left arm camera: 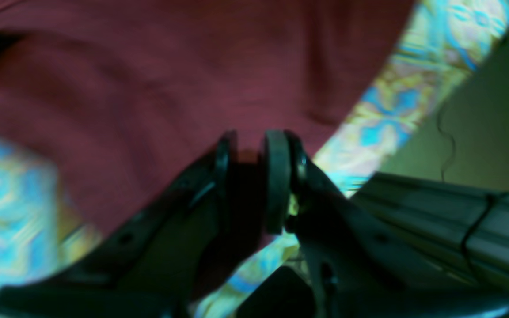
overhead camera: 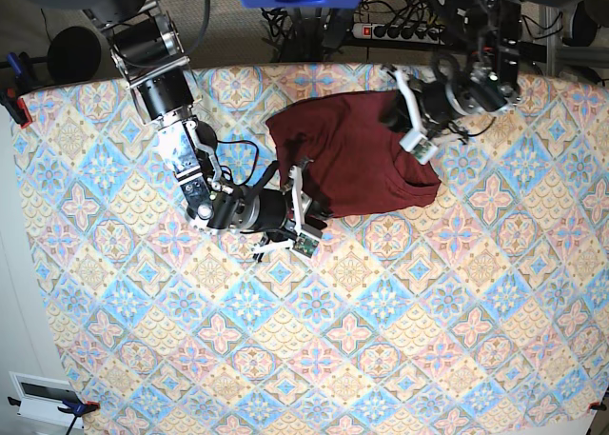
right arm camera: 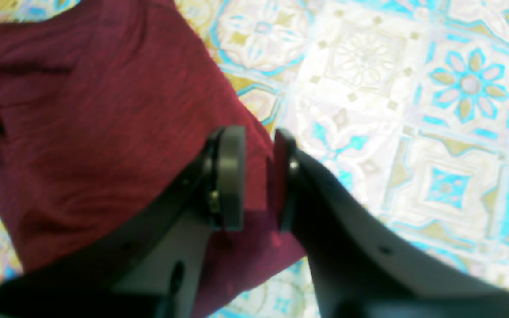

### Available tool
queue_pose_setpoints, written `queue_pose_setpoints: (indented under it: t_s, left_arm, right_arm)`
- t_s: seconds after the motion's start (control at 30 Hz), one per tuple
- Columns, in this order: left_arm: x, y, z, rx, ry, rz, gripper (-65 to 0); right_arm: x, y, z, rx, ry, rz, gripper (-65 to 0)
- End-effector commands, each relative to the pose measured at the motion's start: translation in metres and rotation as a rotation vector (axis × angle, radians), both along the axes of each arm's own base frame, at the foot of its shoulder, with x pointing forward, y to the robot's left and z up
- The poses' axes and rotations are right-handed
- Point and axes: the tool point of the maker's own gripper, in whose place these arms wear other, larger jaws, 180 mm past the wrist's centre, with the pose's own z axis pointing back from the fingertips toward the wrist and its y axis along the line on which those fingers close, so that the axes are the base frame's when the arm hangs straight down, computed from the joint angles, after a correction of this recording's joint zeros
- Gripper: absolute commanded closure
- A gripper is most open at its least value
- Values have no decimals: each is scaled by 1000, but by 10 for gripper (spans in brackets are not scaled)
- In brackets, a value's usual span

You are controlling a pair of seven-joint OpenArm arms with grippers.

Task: Layout the t-shirt on the table in an organized manner, then fold the t-shirt properly
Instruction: 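Grasp the bundle edges with both grippers and rotate the shirt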

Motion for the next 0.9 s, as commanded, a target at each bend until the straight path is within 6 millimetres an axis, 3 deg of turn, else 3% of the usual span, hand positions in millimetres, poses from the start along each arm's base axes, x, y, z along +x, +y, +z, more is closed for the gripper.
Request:
queue_pose_setpoints:
  t_s: [0.0,0.2,0.4,0.5,0.6,0.8,0.87]
  left_arm:
    - [2,6,6,8,-17,11,-95]
    - [3,19,-4,76,-5,28,-94]
    - [4,14,-26,83,41,52,-57]
    - [9,6,-33,109,47,18,0]
    - [10,5,-43,144,57,-4,-8]
    - [26,6,-57,152,56,-5,-3]
    - [34,7,-54,155,43,-3,-3]
  right_arm:
    - [10,-2,7,13,-16,-12,-111]
    - [36,-15,-6,-3,27,-56,-64]
    - [55,-24,-11,0,46,-92,-26]
    - [55,-30,-22,-18,79,-104,-25]
    - [53,-30,-25,-28,87,-99,-23]
    - [20,-6,-42,-117,89,56,-22]
    - [19,-19,-43,-152,70,69,-22]
